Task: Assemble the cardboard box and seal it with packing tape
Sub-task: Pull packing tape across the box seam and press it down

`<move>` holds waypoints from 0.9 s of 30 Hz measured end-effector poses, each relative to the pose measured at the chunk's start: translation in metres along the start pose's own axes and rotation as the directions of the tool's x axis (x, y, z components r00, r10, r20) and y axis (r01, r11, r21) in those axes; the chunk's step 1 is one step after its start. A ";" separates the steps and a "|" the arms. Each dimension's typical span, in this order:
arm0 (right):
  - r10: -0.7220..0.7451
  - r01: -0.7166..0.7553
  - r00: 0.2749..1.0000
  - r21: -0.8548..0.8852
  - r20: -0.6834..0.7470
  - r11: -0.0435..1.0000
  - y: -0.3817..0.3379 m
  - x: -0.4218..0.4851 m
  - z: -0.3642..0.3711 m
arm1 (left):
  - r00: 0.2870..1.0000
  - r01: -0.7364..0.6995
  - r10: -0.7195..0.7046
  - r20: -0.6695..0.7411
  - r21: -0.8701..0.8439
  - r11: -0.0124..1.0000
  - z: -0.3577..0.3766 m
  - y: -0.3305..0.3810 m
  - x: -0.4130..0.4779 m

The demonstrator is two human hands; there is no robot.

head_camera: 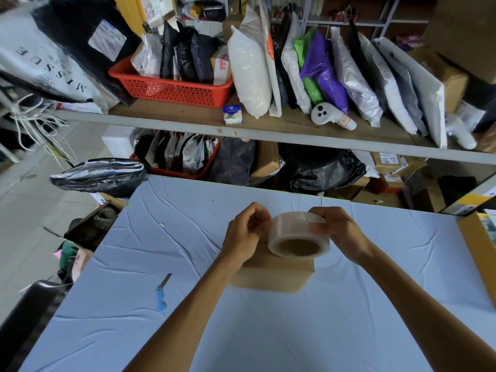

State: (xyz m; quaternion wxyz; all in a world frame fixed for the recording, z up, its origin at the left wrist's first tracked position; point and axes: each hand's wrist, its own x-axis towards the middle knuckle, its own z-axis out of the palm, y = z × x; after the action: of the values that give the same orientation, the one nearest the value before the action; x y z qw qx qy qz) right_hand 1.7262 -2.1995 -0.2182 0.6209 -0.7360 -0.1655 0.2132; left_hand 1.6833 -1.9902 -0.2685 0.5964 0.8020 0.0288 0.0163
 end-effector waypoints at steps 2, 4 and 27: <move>0.005 -0.005 1.000 -0.007 -0.011 1.000 0.001 0.000 -0.001 | 1.000 0.007 -0.007 -0.017 -0.010 1.000 0.001 0.001 0.000; 0.012 -0.013 1.000 -0.018 -0.020 1.000 0.002 -0.001 -0.001 | 0.999 0.017 -0.018 -0.035 -0.024 1.000 0.001 0.001 0.000; -0.012 0.015 0.999 0.057 -0.044 0.998 0.003 0.000 -0.001 | 0.990 0.051 -0.047 -0.136 0.027 0.998 0.007 -0.002 0.001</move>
State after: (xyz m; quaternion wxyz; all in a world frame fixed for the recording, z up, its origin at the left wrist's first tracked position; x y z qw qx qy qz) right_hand 1.7268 -2.2013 -0.2214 0.6465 -0.7214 -0.1506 0.1974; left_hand 1.6846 -1.9964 -0.2729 0.5811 0.8071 0.0889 0.0556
